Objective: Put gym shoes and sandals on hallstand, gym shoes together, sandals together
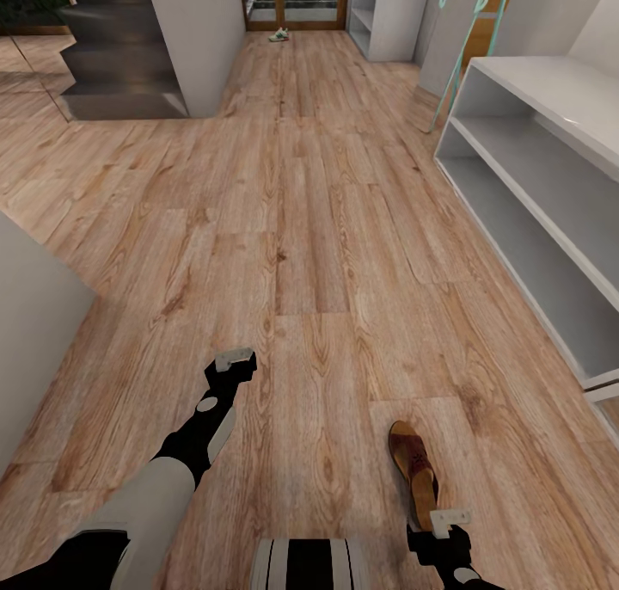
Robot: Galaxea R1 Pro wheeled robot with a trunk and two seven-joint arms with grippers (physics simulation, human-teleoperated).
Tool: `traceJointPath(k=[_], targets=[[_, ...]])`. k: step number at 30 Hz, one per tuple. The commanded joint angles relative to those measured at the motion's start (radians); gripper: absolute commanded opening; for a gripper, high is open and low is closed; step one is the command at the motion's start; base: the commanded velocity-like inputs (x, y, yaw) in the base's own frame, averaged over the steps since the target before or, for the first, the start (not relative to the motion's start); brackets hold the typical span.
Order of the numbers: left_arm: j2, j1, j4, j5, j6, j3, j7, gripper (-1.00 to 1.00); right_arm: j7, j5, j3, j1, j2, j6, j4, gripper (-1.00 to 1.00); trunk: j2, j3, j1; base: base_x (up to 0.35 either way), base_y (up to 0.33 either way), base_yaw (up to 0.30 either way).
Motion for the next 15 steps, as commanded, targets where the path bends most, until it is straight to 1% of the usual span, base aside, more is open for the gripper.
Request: traceJointPath(k=[1, 15], targets=[[-0.001, 0.000, 0.001, 0.006, -0.003, 0.002, -0.001, 1.00, -0.007, 0.009, 0.001, -0.002, 0.000, -0.005, 0.004, 1.00, 0.000, -0.001, 0.000, 0.000, 0.000, 0.000], [-0.001, 0.000, 0.001, 0.007, -0.003, 0.002, -0.001, 1.00, -0.007, 0.009, 0.001, -0.002, 0.000, -0.005, 0.004, 1.00, 0.000, -0.001, 0.000, 0.005, 0.000, 0.000]])
